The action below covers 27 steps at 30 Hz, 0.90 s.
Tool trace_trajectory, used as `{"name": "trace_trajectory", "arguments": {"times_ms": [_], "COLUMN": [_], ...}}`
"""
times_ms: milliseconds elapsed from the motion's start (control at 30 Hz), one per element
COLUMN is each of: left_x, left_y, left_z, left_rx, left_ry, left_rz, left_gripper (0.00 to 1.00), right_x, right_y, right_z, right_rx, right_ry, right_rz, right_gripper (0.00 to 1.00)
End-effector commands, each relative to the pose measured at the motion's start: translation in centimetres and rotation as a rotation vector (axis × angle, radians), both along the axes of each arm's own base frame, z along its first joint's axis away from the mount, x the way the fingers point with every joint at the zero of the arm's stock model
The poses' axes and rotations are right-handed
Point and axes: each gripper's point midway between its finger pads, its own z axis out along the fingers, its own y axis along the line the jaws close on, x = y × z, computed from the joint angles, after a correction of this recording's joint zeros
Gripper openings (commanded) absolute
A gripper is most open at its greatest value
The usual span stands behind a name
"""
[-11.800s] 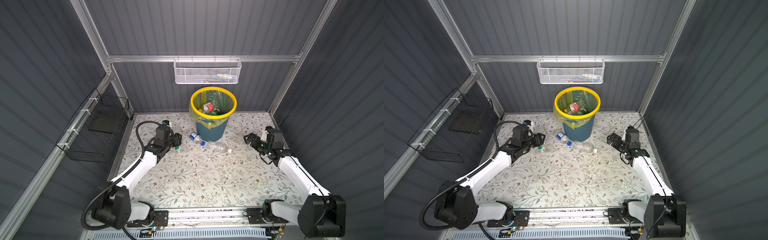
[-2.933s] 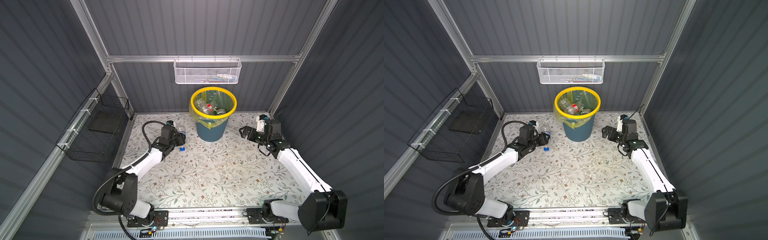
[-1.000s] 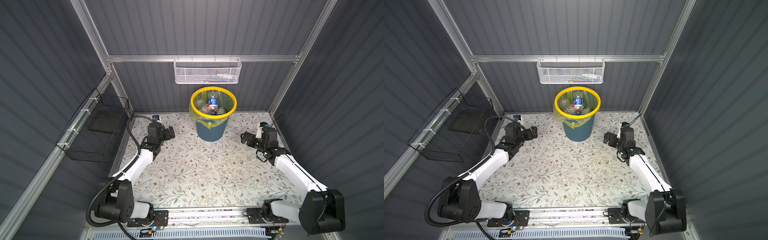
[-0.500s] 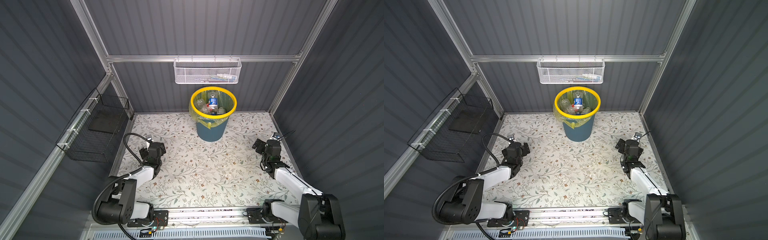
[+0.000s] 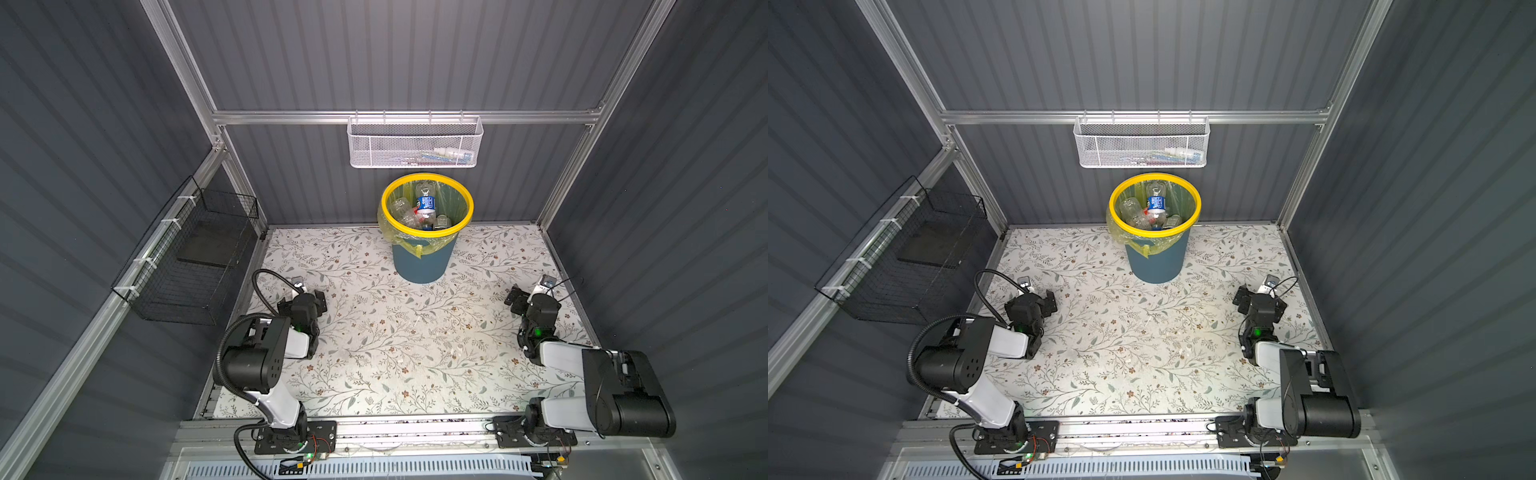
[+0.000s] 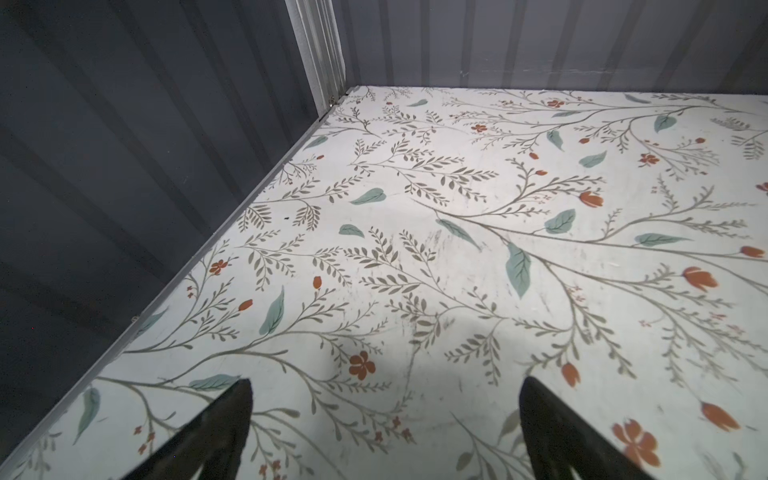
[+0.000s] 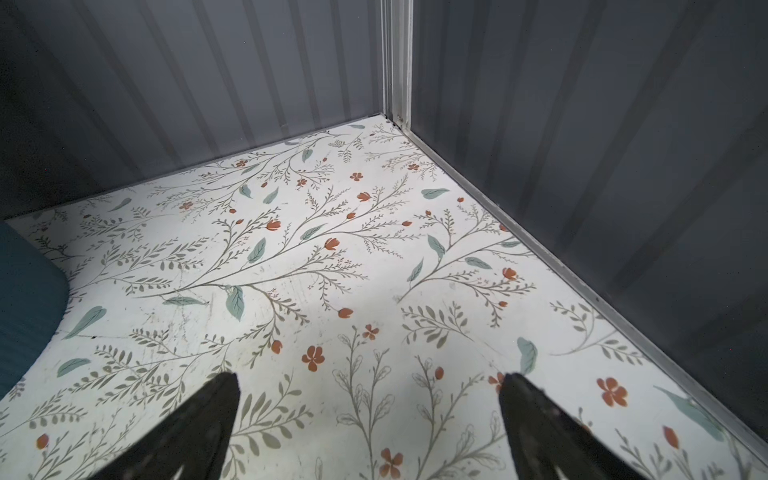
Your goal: Throw the plastic bottles in the bin
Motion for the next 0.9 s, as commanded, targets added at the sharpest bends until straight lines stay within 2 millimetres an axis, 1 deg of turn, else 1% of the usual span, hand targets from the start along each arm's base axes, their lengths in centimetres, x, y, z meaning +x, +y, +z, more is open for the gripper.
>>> {"name": "trace_trajectory", "arguments": {"times_ms": [0,33,67,100,133,200,267,367,433,867], "left_x": [1.3,1.6,1.7,1.6,1.8,1.6,1.7,1.8,1.8,1.8], "left_y": [-1.2,-1.2,-1.3,-1.3,-1.4,-1.2,-1.3,-1.3,-1.2,-1.3], "left_z": [0.8,1.0,0.6,0.4,0.7,0.5,0.5,0.6,0.7,0.6], "left_rx": [-0.030,-0.025,-0.031,-0.033,-0.028,-0.027,-0.026,-0.024,-0.019,-0.022], "left_ry": [-0.032,-0.044,-0.006,0.000,-0.026,0.000,-0.009,-0.011,-0.014,-0.009], "left_rz": [-0.084,-0.092,-0.091,-0.092,-0.098,-0.089,-0.094,-0.092,-0.090,-0.096], "left_gripper": [1.00,1.00,1.00,1.00,1.00,1.00,1.00,1.00,1.00,1.00], "right_x": [1.1,1.3,1.3,1.5,1.6,1.5,1.6,1.6,1.6,1.6], "right_y": [1.0,1.5,1.9,1.8,1.7,1.7,1.7,1.7,1.7,1.7], "right_z": [1.9,1.8,0.9,0.9,1.2,0.5,1.0,0.7,1.0,0.9], "right_rx": [-0.028,-0.030,-0.021,-0.034,-0.041,-0.017,-0.037,-0.023,-0.034,-0.030], "right_ry": [-0.085,-0.084,-0.057,-0.085,-0.107,-0.040,-0.097,-0.057,-0.090,-0.081], "right_rz": [0.081,0.111,0.136,0.127,0.123,0.121,0.122,0.119,0.121,0.120], "right_gripper": [0.99,0.99,0.99,0.99,0.99,0.99,0.99,0.99,0.99,0.99]}}
